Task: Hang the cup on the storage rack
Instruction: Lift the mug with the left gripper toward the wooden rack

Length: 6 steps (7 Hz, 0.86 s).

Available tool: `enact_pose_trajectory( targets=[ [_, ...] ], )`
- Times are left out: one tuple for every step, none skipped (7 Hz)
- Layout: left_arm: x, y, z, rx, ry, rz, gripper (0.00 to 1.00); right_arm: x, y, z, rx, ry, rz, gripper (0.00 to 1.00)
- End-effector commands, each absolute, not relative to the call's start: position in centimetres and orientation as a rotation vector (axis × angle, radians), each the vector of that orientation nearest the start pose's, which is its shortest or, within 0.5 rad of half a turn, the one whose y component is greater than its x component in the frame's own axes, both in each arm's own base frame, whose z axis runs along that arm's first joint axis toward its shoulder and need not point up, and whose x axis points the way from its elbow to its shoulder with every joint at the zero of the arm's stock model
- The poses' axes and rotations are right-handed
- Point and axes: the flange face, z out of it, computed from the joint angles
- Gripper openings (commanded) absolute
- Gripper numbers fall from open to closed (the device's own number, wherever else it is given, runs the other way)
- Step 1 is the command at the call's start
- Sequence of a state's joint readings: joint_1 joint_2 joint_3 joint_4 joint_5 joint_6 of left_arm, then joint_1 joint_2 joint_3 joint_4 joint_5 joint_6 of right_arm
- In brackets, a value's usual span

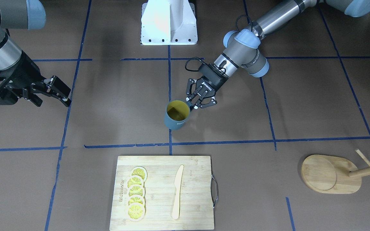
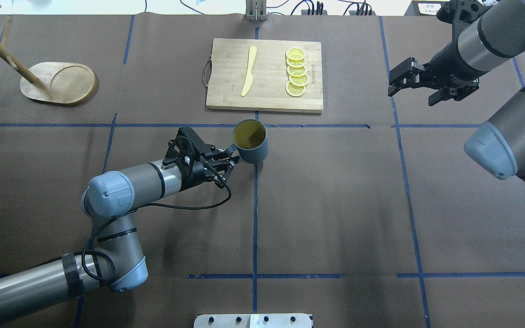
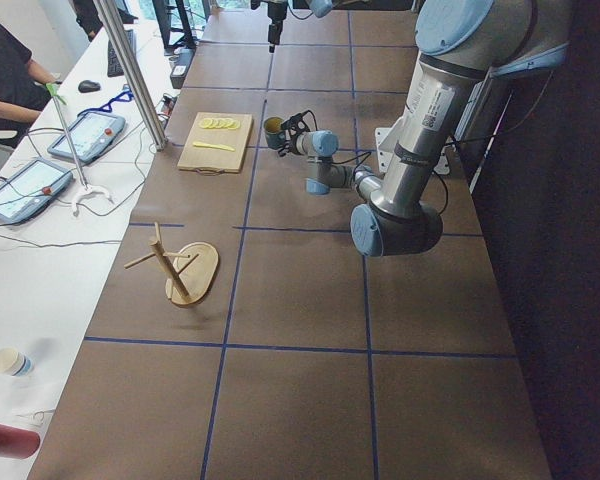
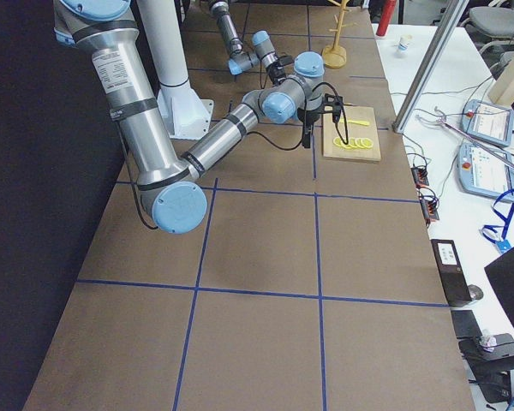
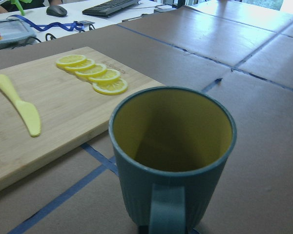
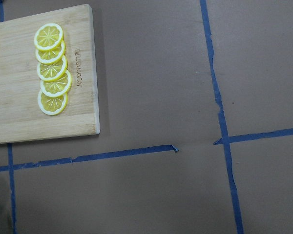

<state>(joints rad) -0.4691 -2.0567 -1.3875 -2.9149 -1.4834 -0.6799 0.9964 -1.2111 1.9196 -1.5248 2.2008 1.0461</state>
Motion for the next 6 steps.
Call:
enact_pose_trajectory(
  targets=[
    [48.1,-45.1,32.7,1.017,1.412,-0.002,0.00,-24.8,-52.1,29.6,0.068,-0.941,0.199,1.00],
    [44.9,-47.2,34.1,0.912,1.487,-0.189,0.00,-24.7,-52.1,29.6,0.069,-0.942,0.201,1.00],
    [41.4,-49.3,34.6,0.887,1.552,-0.315,0.00,-24.6,-52.0,29.8,0.068,-0.939,0.203,1.00],
    [37.8,-51.6,35.4,0.828,1.593,-0.458,0.02,-24.5,-51.9,29.9,0.067,-0.938,0.204,1.00],
    [34.8,-53.0,36.1,0.748,1.661,-0.606,0.01,-24.5,-51.9,30.0,0.068,-0.936,0.207,1.00],
    [32.2,-53.7,37.7,0.683,1.700,-0.717,0.01,-24.4,-51.9,30.3,0.084,-0.919,0.215,1.00]
  ],
)
